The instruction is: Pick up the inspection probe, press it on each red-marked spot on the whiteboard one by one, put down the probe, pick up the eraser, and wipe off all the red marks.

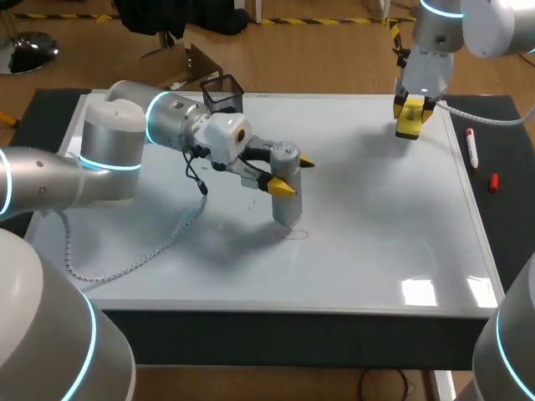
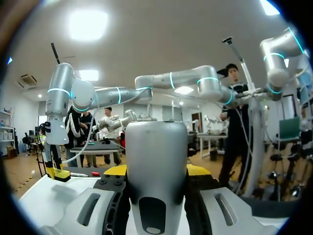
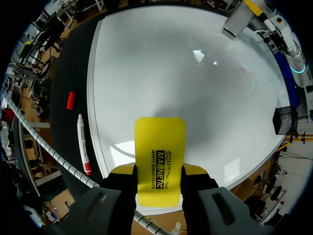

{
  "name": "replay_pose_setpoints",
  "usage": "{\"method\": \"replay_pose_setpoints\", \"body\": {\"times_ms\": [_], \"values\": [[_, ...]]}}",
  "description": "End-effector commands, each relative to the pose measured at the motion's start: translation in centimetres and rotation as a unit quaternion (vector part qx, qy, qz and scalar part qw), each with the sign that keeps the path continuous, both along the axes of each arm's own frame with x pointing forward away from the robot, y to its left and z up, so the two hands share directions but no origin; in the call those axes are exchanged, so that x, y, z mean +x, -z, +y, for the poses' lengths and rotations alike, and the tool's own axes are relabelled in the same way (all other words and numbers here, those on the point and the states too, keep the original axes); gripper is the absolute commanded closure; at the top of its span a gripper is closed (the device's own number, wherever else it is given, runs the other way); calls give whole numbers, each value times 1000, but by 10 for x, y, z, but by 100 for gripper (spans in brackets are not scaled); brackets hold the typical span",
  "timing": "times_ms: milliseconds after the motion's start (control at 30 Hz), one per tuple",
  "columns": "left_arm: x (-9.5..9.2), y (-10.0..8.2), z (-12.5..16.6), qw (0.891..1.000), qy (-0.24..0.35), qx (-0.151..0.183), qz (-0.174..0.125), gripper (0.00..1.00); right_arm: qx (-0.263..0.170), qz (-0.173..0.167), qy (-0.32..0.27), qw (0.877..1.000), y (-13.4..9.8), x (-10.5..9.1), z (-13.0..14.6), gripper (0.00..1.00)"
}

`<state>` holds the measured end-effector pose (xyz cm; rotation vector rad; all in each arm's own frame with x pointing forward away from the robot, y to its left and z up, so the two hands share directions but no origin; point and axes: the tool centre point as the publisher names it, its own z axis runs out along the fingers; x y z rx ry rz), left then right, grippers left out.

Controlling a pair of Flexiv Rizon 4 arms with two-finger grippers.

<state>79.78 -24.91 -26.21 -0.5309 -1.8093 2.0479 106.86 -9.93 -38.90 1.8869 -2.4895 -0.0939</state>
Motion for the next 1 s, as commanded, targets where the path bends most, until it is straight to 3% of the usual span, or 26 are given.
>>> {"method": "replay_pose_setpoints", "body": {"times_ms": [33,500,833,1000], "values": [[19,-14,37,999,-43,-4,-9,100,-2,1,-1,1000,-1,1,0,100],[109,-35,154,978,-203,0,-43,100,-2,1,-1,1000,-1,1,0,100],[159,-26,221,963,-268,1,-35,100,-2,1,-1,1000,-1,1,0,100],[175,-24,246,958,-286,-2,-34,100,-2,1,-1,1000,-1,1,0,100]]}}
